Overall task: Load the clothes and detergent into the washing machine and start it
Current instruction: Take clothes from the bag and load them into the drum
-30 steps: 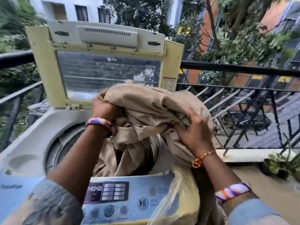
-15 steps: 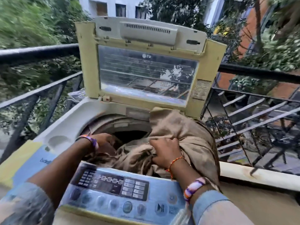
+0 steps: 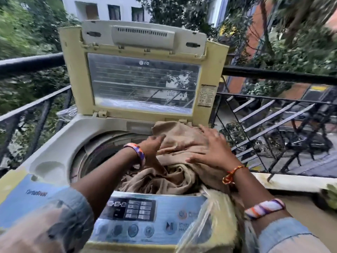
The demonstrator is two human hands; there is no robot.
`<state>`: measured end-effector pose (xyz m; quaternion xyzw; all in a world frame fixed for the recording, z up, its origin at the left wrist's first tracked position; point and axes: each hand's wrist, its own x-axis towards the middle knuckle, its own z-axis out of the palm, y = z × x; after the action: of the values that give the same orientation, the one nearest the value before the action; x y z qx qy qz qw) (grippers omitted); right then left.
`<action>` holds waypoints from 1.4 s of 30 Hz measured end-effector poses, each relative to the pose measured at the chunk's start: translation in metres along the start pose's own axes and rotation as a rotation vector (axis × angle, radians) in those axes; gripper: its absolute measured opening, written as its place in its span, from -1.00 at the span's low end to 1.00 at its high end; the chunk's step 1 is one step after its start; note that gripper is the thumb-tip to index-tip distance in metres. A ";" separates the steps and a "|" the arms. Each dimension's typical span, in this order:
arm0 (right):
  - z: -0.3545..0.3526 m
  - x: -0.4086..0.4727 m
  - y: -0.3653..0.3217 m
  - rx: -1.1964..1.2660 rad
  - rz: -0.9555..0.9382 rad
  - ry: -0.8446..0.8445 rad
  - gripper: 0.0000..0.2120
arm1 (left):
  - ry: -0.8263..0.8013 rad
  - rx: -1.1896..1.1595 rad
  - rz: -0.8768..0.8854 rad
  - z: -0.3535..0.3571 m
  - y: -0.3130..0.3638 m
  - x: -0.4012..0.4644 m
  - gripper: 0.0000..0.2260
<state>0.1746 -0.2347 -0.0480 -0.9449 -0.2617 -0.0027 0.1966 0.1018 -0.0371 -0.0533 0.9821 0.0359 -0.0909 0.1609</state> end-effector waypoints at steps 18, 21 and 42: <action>0.044 -0.042 0.062 0.182 0.411 -0.064 0.11 | 0.009 0.081 0.003 0.076 0.054 0.058 -0.39; 0.045 -0.040 0.059 0.152 0.418 -0.100 0.14 | -0.059 0.044 -0.019 0.095 0.038 0.058 -0.51; 0.010 0.031 -0.112 0.794 0.106 0.581 -0.71 | 0.230 -0.823 0.486 -0.056 -0.042 0.014 -0.30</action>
<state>0.1452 -0.1278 -0.0128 -0.7692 -0.1283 -0.1558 0.6063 0.1209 0.0215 -0.0168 0.8205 -0.1440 0.0800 0.5473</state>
